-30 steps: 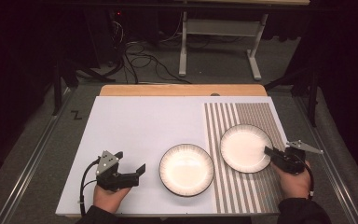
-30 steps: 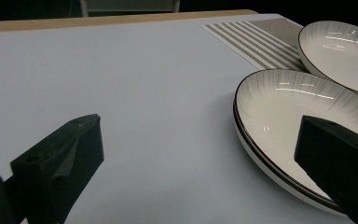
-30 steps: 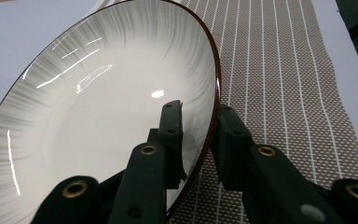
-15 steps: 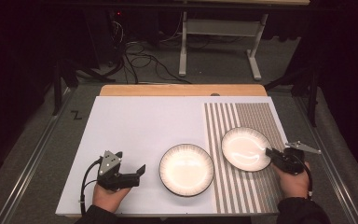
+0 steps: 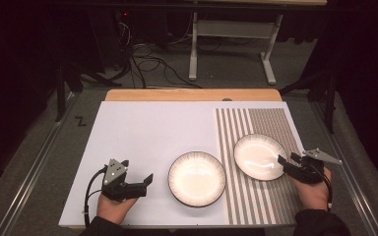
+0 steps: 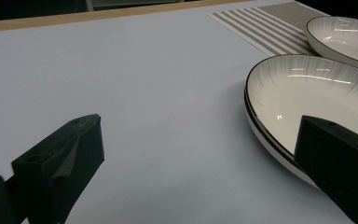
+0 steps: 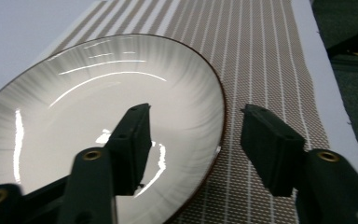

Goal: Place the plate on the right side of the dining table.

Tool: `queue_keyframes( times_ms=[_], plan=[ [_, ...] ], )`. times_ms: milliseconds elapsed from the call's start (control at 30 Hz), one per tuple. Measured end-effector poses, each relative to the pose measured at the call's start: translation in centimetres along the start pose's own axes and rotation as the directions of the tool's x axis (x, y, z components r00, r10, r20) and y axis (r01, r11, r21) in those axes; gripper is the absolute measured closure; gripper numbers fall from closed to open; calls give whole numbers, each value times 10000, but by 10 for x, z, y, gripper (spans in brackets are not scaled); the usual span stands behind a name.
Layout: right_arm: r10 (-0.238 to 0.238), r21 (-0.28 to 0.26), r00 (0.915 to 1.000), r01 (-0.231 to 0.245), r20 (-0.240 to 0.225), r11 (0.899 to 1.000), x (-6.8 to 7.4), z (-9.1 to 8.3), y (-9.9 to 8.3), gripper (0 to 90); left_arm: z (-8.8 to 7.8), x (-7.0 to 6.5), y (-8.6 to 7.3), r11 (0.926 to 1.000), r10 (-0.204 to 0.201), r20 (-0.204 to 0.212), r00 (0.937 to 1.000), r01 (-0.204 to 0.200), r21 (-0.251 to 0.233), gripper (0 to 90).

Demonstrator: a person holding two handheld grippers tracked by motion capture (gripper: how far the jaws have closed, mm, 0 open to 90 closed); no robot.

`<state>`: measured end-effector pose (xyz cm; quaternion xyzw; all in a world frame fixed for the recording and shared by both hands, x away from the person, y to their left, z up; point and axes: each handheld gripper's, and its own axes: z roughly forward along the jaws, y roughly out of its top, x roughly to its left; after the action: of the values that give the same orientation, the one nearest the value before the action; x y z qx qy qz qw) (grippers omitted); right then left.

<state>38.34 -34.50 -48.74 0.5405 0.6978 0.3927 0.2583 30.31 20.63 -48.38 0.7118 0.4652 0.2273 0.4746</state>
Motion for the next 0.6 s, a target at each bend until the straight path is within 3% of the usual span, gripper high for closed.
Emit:
queue_keyframes(
  times_ms=[133,267,467,600],
  plan=[
    [-591,-260,9980,585,-229,9979,18,-7,5,164,-7,-7,4,9995,161,18,9999,-161,-267,21],
    [-1002,-545,9937,974,-511,9938,39,-14,9,42,-9,-10,5,9989,376,-14,9993,-376,-274,8],
    [-1751,-790,9789,1673,-1052,9827,78,-21,11,11,-10,-13,4,9987,470,20,9989,-470,-194,4],
    [-2209,-953,9643,2085,-1460,9734,107,-24,8,7,-10,-18,5,9980,584,128,9982,-580,-247,4]
  ],
)
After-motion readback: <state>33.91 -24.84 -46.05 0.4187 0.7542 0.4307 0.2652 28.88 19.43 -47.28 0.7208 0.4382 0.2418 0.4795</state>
